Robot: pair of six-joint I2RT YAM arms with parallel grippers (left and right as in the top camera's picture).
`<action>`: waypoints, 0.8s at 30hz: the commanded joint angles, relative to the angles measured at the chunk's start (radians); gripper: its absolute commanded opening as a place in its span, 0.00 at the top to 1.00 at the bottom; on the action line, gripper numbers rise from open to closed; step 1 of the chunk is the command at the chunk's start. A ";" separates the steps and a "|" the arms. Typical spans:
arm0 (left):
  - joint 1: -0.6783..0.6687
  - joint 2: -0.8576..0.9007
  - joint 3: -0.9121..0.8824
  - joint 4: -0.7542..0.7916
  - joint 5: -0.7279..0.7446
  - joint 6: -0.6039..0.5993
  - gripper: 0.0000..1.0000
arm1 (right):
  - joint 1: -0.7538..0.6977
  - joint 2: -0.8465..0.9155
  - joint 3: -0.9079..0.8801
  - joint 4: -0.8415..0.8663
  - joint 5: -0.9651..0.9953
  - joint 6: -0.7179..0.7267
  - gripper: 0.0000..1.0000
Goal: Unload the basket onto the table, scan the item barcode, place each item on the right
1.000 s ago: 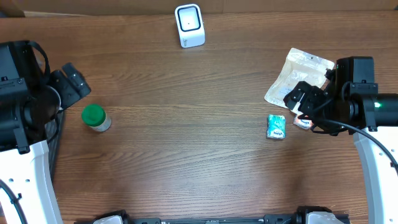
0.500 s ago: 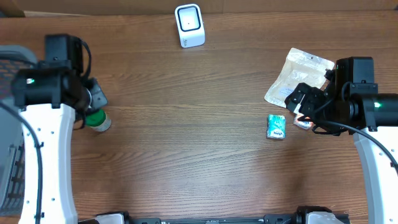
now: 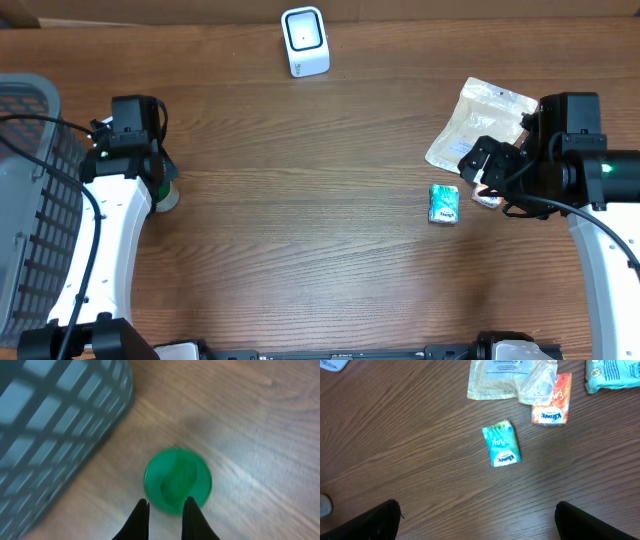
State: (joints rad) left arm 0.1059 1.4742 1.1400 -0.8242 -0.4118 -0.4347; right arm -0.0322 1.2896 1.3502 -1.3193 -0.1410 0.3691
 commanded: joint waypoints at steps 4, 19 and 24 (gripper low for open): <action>0.072 -0.002 -0.095 0.175 0.000 0.171 0.96 | -0.001 0.003 0.010 0.003 0.009 -0.012 0.00; 0.099 0.170 -0.125 0.214 -0.172 0.238 0.96 | -0.001 0.003 0.010 -0.007 0.010 -0.034 0.00; 0.099 0.237 -0.125 0.204 -0.219 0.183 0.96 | -0.001 0.003 0.010 -0.014 0.010 -0.034 0.00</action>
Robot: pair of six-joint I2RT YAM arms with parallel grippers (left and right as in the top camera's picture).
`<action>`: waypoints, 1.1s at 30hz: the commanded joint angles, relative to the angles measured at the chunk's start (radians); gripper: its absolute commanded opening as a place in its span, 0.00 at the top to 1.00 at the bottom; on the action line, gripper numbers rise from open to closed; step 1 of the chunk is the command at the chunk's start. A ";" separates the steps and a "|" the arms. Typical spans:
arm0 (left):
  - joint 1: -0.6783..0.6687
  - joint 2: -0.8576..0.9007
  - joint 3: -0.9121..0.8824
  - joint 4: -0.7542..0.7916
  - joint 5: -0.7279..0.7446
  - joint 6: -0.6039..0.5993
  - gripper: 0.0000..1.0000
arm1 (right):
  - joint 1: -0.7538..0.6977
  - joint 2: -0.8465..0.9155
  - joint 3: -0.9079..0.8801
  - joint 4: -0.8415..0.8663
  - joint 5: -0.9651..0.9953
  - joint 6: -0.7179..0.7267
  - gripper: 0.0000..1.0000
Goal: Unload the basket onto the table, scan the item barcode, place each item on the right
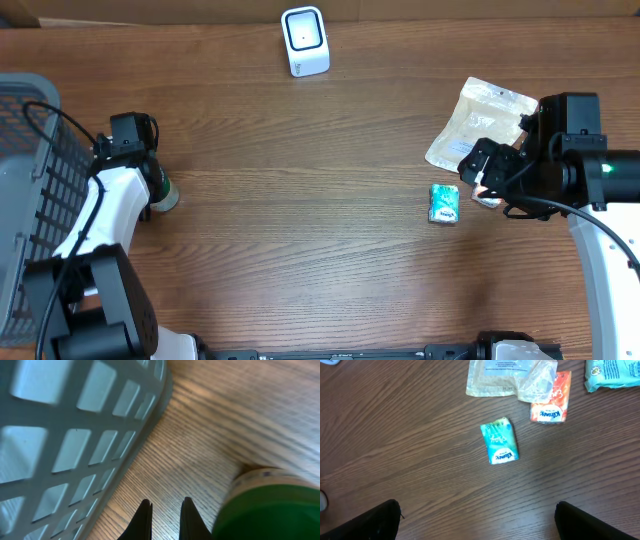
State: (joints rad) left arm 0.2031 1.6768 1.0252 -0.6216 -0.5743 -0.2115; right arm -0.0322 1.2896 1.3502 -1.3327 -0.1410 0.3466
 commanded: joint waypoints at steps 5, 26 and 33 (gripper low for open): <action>0.000 0.042 -0.010 0.045 0.008 -0.030 0.96 | -0.001 0.003 0.010 0.000 0.010 -0.012 0.00; -0.010 0.046 -0.010 0.253 0.764 0.324 0.96 | -0.001 0.003 0.010 -0.001 0.020 -0.011 0.00; -0.102 0.065 -0.010 0.272 0.828 0.399 0.96 | -0.001 0.003 0.010 0.002 0.020 -0.011 0.00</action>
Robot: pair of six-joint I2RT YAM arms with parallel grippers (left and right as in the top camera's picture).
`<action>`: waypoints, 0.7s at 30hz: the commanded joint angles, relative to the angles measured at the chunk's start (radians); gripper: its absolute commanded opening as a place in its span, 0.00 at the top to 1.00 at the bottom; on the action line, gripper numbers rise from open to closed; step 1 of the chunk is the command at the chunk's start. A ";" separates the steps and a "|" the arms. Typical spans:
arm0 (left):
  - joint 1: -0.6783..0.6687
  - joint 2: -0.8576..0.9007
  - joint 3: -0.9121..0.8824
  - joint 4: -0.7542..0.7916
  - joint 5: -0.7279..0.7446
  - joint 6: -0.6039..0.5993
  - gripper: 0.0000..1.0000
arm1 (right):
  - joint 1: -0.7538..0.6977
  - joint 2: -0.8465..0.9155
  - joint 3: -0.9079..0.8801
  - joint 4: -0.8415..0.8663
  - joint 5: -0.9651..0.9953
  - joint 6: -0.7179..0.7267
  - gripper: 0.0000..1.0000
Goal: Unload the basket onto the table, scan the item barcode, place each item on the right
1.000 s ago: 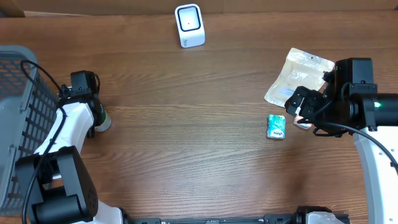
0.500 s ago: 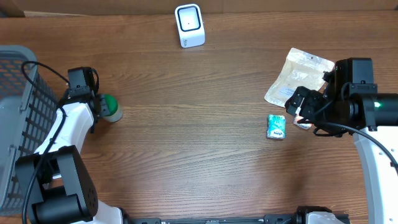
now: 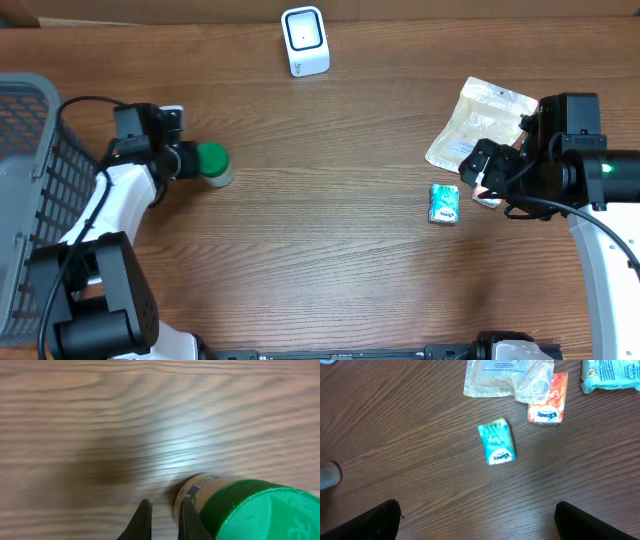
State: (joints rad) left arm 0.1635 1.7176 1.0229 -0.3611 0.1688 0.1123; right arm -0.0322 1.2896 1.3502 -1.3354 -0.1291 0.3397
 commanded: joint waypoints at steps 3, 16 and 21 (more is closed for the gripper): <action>-0.124 0.034 -0.008 0.035 0.087 0.092 0.96 | -0.001 0.003 0.010 0.005 0.008 -0.005 0.00; -0.417 0.076 -0.008 0.096 0.095 0.050 0.96 | -0.001 0.003 0.010 0.005 0.008 -0.005 0.00; -0.492 0.076 -0.008 0.091 0.094 -0.082 0.96 | -0.001 0.003 0.010 0.005 0.008 -0.004 0.00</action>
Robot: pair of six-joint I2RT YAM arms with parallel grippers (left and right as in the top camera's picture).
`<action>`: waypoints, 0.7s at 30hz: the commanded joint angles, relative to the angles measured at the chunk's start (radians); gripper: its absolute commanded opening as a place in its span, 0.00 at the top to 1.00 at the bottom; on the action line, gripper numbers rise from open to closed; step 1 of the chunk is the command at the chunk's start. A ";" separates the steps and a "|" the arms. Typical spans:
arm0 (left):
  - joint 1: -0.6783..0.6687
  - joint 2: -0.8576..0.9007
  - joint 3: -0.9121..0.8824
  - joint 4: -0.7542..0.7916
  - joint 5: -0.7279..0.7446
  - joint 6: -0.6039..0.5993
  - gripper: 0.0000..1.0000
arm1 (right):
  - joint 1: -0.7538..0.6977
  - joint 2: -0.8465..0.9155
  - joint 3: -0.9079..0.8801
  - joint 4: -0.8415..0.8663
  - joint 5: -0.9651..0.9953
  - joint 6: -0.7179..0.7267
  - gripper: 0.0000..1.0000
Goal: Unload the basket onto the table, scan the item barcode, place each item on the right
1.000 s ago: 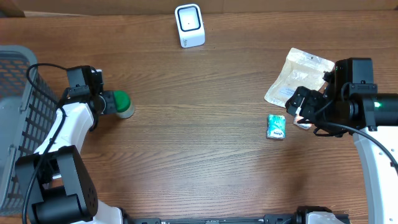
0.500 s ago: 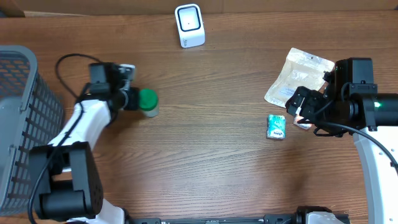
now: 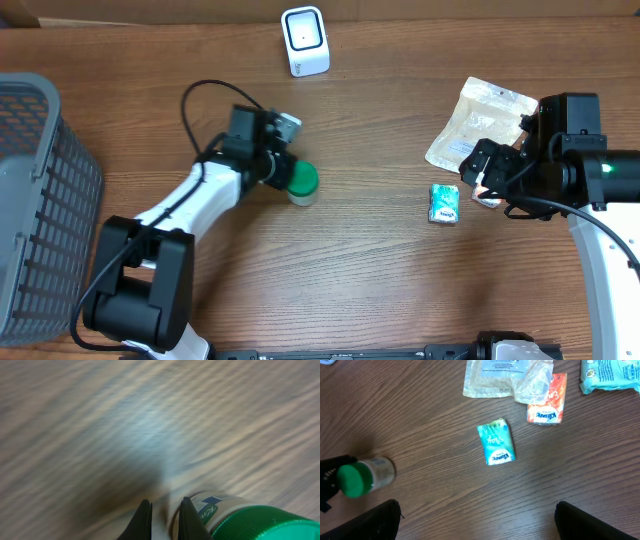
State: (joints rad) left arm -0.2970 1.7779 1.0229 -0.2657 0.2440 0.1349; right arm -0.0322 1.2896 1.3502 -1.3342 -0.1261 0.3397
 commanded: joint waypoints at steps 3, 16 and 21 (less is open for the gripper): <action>-0.038 0.016 -0.008 -0.040 0.015 -0.230 0.96 | -0.001 0.003 0.010 0.003 0.003 -0.004 0.00; 0.128 -0.017 0.056 -0.267 0.012 -0.565 0.96 | 0.026 0.035 0.010 0.059 -0.153 -0.004 0.08; 0.234 -0.053 0.176 -0.453 0.008 -0.480 0.96 | 0.172 0.107 0.011 0.170 -0.153 0.005 0.14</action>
State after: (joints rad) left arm -0.1169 1.7782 1.1042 -0.6586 0.2508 -0.3786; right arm 0.0597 1.3579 1.3502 -1.2026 -0.2539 0.3412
